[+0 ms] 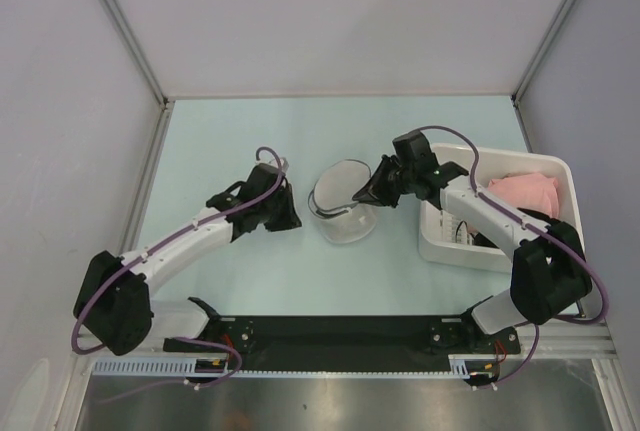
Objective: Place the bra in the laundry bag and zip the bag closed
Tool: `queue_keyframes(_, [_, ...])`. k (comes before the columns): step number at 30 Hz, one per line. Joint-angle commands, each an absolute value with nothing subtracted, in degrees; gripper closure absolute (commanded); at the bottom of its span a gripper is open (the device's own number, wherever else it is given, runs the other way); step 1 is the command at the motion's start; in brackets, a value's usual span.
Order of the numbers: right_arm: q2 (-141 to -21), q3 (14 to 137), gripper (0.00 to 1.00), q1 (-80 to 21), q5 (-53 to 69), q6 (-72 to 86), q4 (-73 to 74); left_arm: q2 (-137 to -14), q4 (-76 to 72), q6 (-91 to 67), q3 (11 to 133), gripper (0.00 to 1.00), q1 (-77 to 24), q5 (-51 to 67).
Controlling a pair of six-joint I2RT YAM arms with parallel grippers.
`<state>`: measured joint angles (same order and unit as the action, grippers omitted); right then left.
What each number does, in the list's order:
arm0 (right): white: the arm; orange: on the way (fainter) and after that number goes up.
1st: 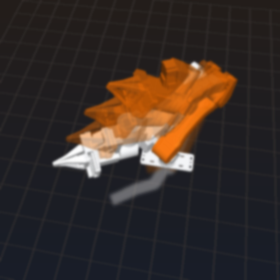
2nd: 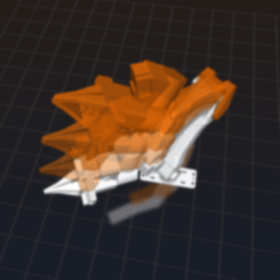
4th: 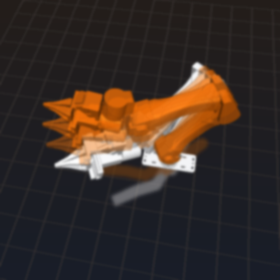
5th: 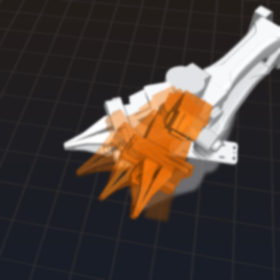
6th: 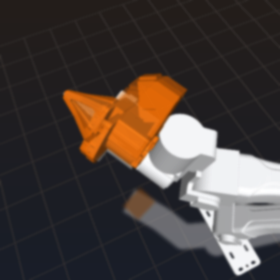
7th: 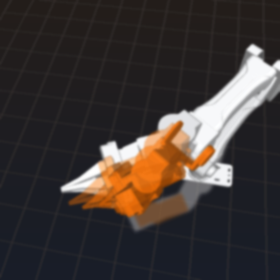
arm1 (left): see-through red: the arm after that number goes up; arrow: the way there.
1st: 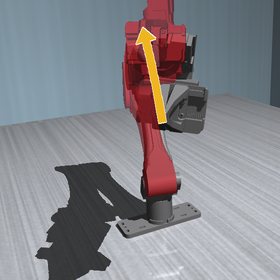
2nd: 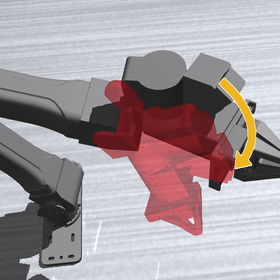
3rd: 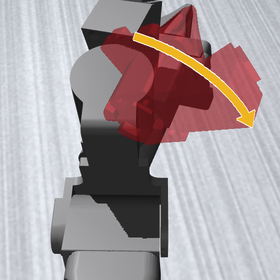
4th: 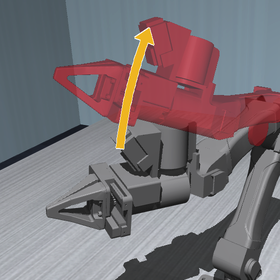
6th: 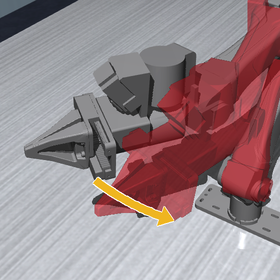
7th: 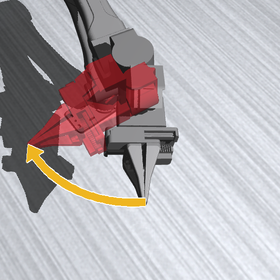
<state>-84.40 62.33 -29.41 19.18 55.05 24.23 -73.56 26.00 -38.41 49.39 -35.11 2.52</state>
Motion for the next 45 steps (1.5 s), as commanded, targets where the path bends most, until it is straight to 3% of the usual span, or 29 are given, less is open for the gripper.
queue_keyframes(1, [-84.3, 62.3, 1.00, -28.4, 26.2, 51.2, 17.2, -68.7, 18.3, -33.4, 47.8, 1.00, -35.2, 11.6])
queue_keyframes(3, [-85.0, 62.4, 1.00, -28.1, 29.2, 50.7, 16.5, -66.4, 13.5, -32.2, 46.9, 0.96, -35.2, 17.8])
queue_keyframes(4, [-85.3, 62.5, 0.99, -28.0, 31.0, 50.1, 15.7, -65.8, 11.3, -31.9, 46.9, 0.86, -35.3, 20.2])
queue_keyframes(5, [-85.7, 62.6, 0.93, -27.7, 32.6, 49.5, 15.6, -65.0, 10.2, -31.4, 46.9, 0.67, -35.4, 21.3])
queue_keyframes(7, [-86.3, 62.0, 0.88, -26.9, 36.3, 47.7, 14.8, -64.5, 9.7, -29.2, 47.8, 0.58, -35.4, 21.2])
queue_keyframes(11, [-86.3, 60.3, 0.65, -25.5, 40.6, 45.1, 14.7, -65.6, 11.5, -27.8, 50.6, 0.38, -35.3, 19.0])
queue_keyframes(14, [-85.3, 60.3, 0.45, -24.8, 40.8, 42.7, 17.5, -69.1, 12.9, -31.9, 52.7, 0.27, -34.9, 20.9])
queue_keyframes(17, [-83.9, 60.1, 0.36, -24.4, 40.3, 39.9, 20.8, -70.7, 12.0, -34.2, 52.4, 0.25, -34.9, 21.7])
queue_keyframes(22, [-80.8, 56.3, 0.26, -23.6, 40.3, 40.3, 22.3, -72.1, 12.0, -36.5, 51.6, 0.09, -34.0, 21.2])
queue_keyframes(27, [-77.2, 54.1, 0.20, -23.6, 39.6, 40.0, 23.6, -73.5, 13.0, -38.0, 52.0, 0.06, -33.6, 20.7])
queue_keyframes(31, [-76.6, 52.1, 0.21, -23.6, 40.2, 39.9, 24.6, -76.1, 12.3, -38.8, 52.5, 0.18, -33.5, 23.5])
queue_keyframes(36, [-74.7, 48.9, 0.22, -23.4, 40.0, 42.0, 24.3, -74.4, 9.8, -39.1, 52.3, 0.25, -35.2, 25.8])
queue_keyframes(37, [-74.4, 48.7, 0.24, -23.3, 39.7, 42.8, 24.5, -73.8, 9.6, -39.0, 52.0, 0.31, -35.9, 25.0])
queue_keyframes(39, [-74.4, 48.2, 0.28, -22.7, 39.2, 44.4, 24.4, -71.4, 8.4, -39.1, 50.7, 0.34, -38.7, 24.0])
queue_keyframes(43, [-73.9, 48.7, 0.25, -19.4, 40.3, 47.7, 24.4, -67.9, 6.6, -38.4, 48.7, 0.23, -45.4, 19.3])
queue_keyframes(45, [-73.9, 50.1, 0.24, -18.5, 40.5, 47.4, 25.1, -67.9, 5.5, -38.1, 48.4, 0.22, -48.6, 16.5])
